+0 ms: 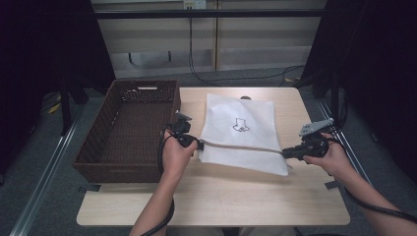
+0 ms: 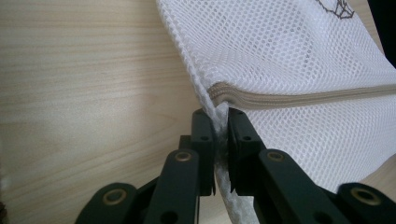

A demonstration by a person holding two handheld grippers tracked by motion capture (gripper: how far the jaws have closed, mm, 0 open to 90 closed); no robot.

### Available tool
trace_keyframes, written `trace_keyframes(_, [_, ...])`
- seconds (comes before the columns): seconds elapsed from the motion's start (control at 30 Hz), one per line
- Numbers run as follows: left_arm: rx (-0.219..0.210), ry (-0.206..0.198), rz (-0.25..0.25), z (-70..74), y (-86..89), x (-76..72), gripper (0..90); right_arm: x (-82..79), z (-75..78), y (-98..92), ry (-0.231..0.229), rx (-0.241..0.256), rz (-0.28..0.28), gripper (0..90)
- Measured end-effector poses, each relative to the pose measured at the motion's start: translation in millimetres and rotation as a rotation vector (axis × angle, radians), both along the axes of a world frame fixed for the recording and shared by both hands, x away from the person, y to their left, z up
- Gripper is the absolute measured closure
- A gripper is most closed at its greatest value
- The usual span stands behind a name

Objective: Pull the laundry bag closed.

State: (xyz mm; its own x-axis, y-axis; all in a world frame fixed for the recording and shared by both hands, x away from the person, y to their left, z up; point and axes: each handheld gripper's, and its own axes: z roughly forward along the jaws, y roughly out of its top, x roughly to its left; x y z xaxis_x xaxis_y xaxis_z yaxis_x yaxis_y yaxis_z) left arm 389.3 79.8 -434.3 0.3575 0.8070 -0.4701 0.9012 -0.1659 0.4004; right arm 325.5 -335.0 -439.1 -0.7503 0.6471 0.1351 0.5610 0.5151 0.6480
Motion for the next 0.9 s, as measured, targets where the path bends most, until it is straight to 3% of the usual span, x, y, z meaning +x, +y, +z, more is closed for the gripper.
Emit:
trace_keyframes(0.1, [0.01,0.011,-0.014,-1.0,-3.6,-0.7,81.6,0.8,-1.0,-2.3,0.016,-0.006,-0.014,82.8])
trace_keyframes(0.23, [-0.001,0.006,-0.034,1.0,-3.7,-2.2,74.1,1.0,-3.1,-3.9,0.014,0.003,-0.016,81.8])
trace_keyframes(0.37, [-0.012,0.017,-0.029,3.0,-3.5,-4.3,69.0,0.2,-0.9,-1.8,0.019,0.005,-0.026,71.3])
trace_keyframes(0.53, [0.014,-0.007,-0.042,8.2,-3.8,-6.9,58.5,0.1,-0.1,2.4,0.021,0.008,-0.029,57.3])
trace_keyframes(0.6, [-0.004,-0.013,-0.036,9.4,-4.7,-8.4,53.6,0.4,-0.9,3.6,0.025,0.012,-0.033,52.6])
trace_keyframes(0.67, [-0.002,-0.047,-0.05,9.8,-4.0,-8.4,47.1,0.6,-1.5,4.1,0.032,0.015,-0.045,47.4])
trace_keyframes(0.8, [-0.041,-0.05,-0.035,11.0,-4.7,-8.8,31.3,1.0,-0.2,4.0,0.038,0.029,-0.055,38.7])
trace_keyframes(0.9, [-0.06,-0.05,-0.043,12.0,-5.3,-10.2,26.0,-0.7,3.6,4.6,0.024,0.015,-0.071,34.0])
